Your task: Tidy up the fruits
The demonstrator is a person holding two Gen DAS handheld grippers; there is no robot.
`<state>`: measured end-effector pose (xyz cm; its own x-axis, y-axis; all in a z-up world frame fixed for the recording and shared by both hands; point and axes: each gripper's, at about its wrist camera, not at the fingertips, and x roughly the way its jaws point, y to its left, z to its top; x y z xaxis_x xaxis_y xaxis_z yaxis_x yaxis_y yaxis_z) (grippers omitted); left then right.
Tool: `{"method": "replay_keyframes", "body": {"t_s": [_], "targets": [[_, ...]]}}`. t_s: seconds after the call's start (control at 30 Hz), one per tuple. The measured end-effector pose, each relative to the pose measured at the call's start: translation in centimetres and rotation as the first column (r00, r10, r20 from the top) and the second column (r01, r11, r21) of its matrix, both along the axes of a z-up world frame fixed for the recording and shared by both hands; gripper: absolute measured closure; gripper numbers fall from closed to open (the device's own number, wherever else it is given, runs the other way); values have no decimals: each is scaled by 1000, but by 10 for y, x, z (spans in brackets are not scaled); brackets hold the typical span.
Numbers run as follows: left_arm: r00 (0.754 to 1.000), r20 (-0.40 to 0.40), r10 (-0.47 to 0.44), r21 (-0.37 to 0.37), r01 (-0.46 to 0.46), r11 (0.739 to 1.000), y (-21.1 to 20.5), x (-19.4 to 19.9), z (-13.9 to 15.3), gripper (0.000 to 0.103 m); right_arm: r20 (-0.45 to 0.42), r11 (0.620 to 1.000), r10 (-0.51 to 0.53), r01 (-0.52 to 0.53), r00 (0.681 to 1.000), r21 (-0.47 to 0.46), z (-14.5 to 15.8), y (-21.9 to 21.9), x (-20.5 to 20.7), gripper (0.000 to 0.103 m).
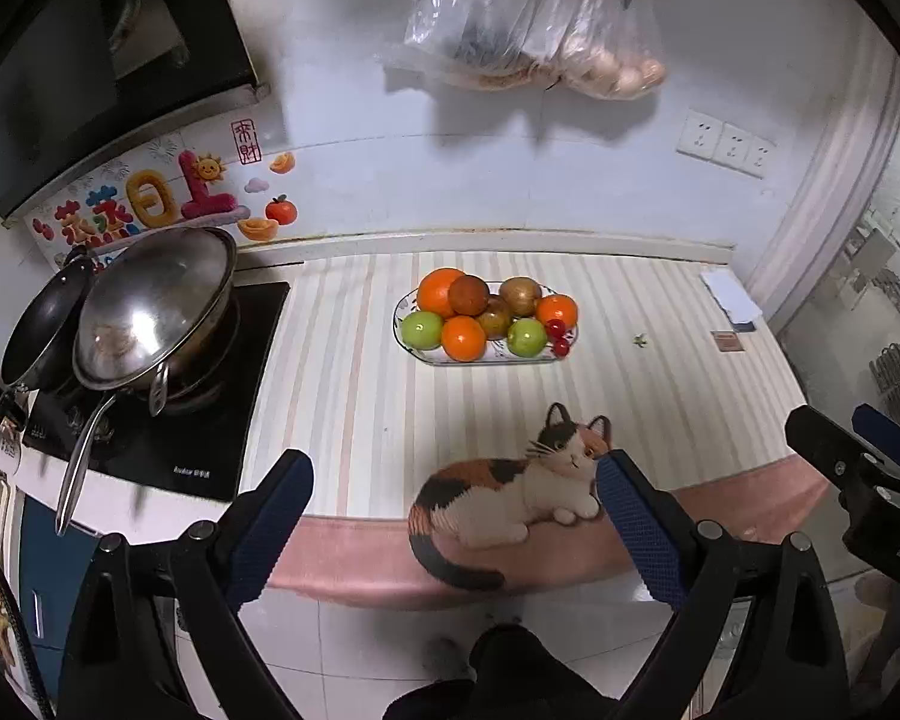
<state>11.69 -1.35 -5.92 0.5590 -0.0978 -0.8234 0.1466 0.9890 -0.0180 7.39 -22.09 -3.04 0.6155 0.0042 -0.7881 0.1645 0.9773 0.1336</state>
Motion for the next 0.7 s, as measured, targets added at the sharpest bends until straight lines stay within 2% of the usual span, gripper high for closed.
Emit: {"method": "replay_keyframes", "body": {"t_s": [0.2, 0.33, 0.53, 0.7], "targets": [[999, 49, -1, 5, 1, 1000, -4, -35, 19, 6, 57, 999, 30, -29, 998, -22, 29, 13, -50, 3], [996, 82, 19, 0, -20, 1000, -6, -47, 30, 6, 87, 998, 49, -46, 995, -38, 42, 13, -66, 3], [995, 97, 35, -13, -34, 999, -14, -52, 35, 6, 97, 997, 68, -64, 993, -49, 52, 3, -74, 3], [994, 90, 55, -14, -54, 998, -18, -37, 28, 6, 82, 997, 71, -68, 994, -37, 44, -9, -56, 3]]}}
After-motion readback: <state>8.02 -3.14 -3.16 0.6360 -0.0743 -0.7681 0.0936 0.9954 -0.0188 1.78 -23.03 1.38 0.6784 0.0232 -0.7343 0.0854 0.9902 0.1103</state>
